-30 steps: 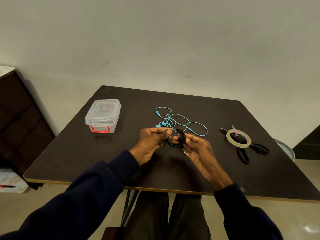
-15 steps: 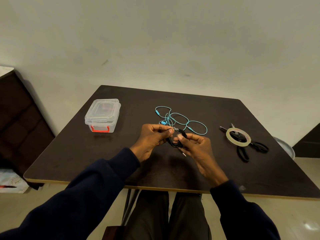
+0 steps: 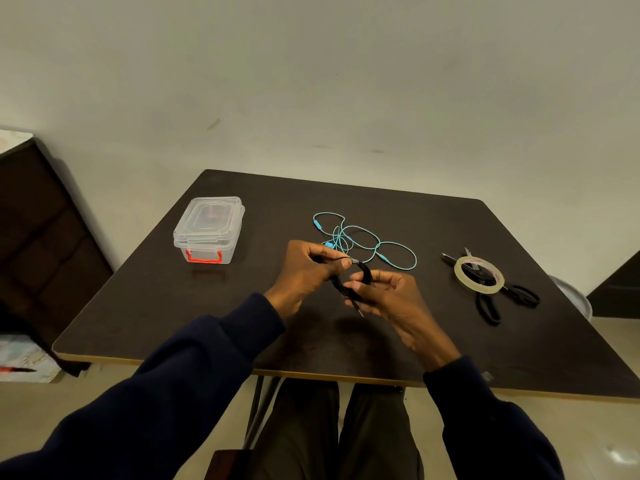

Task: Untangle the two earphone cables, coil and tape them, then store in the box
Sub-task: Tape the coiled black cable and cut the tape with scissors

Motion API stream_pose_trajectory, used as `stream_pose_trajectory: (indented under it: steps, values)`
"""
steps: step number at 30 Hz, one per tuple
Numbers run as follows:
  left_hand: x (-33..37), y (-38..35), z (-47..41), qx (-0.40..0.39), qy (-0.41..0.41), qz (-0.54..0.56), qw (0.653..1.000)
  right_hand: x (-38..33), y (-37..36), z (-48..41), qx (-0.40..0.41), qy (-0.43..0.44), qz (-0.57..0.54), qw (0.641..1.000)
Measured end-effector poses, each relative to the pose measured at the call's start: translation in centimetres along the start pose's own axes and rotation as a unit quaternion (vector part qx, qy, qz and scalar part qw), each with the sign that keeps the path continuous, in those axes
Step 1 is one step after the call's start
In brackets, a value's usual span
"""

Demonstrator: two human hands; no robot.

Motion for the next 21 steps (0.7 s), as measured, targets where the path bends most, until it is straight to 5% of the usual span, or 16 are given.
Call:
stream_pose_trajectory:
  steps: [21]
  values:
    - [0.2, 0.4, 0.5, -0.061, 0.123, 0.112, 0.984, 1.0, 1.1, 0.3, -0.031, -0.037, -0.197, 0.979]
Point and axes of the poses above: each hand's wrist, its own z-axis away from the middle knuckle, its own y-axis out of the back of the hand, x = y × z, the point moved 4 cm from there along -z, towards the middle knuckle, and after that the axes turned 7 degrees about y, right-handed, at the moved point
